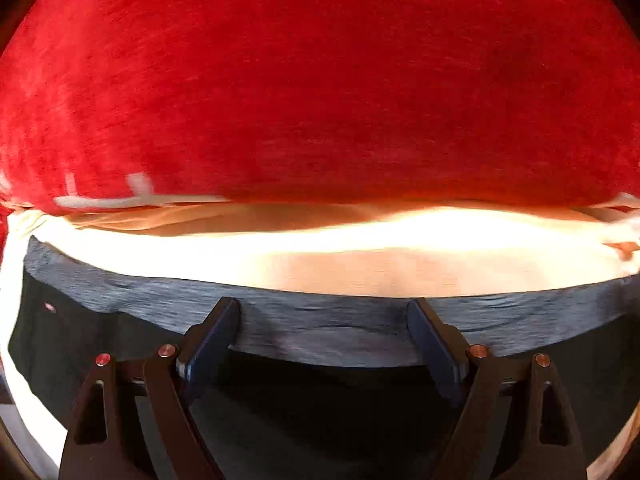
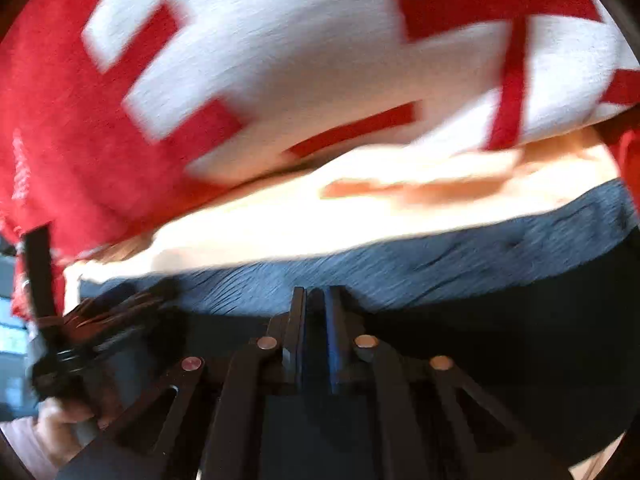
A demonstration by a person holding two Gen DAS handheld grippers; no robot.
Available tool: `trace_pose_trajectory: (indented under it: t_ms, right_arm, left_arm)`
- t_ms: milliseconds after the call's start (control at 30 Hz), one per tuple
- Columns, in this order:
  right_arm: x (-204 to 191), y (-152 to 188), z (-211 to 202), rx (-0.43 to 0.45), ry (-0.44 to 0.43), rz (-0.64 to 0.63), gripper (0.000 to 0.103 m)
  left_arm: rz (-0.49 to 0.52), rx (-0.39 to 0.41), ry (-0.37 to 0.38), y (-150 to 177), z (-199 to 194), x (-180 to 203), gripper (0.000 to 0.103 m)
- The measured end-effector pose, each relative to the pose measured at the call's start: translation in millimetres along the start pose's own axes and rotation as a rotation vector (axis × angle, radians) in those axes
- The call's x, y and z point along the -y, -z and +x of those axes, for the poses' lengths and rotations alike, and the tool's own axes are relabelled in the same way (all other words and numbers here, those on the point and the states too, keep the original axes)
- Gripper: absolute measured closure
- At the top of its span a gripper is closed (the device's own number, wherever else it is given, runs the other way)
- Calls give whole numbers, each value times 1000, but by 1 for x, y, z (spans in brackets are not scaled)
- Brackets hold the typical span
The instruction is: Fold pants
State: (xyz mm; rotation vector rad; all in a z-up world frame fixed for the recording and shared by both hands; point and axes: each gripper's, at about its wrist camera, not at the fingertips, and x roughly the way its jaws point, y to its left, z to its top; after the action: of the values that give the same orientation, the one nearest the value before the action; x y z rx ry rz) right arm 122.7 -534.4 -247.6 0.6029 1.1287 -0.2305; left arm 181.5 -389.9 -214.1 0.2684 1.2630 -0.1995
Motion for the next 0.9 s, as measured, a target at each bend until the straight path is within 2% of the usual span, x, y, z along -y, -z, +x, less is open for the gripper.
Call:
trace_pose_trajectory:
  t_ms: [100,133,233,267,333,367,400,467,533,567,633,667,700,733,800,833,900]
  right_arm:
    - [44,-8,-17,45,142,65,95]
    - [54,-9,-24,42,218,52,95]
    - [53,-5,-52,44,312,-33,92]
    - [51,1,-62,50,325,-54,92]
    - [51,14,-71,52,319,-33,83]
    - [56,26,-73,39,317,-10,77]
    - [60,34,-69,22,326,0,74]
    - [66,50,-64,13,330,-17,75]
    - [52,55,-72,14,407,-85,75]
    - [41,58,-78,13,419,-109,74]
    - [19,67,-93,42,302,-98,72]
    - [12,72,-99,33,229,-77,61]
    - [4,78,-102,15,163,-51,45]
    - [-6,87,-102,-4,101,-26,42]
    - [-34,109,-95,-69,-38,28,41]
    - [-37,119,-97,-97,-93,40,41]
    - [-65,141,-83,-154,-199,54,41]
  left_arm:
    - [-16,-39,-37,2,-4,-29,16]
    - [-23,-43,-37,3,-11,-38,16]
    - [4,-8,-61,16,-37,-56,16]
    - [13,-12,-84,24,-40,-61,16]
    - [1,-49,-101,42,-37,-74,16]
    - [-8,-89,-124,54,-29,-86,16]
    - [-13,-116,-141,65,-24,-103,14]
    - [-60,-92,-133,59,-20,-111,9]
    - [-81,-131,-118,72,-24,-124,9]
    - [-95,-151,-108,77,-27,-130,9]
    - [-99,-179,-102,81,-26,-136,9]
    - [-96,-183,-101,84,-29,-141,9]
    - [-94,-179,-103,88,-28,-151,9]
    - [-93,-175,-105,90,-30,-156,9]
    - [-98,-172,-94,95,-35,-173,9]
    - [-98,-170,-95,87,-38,-172,9]
    - [-101,-160,-95,89,-44,-183,9]
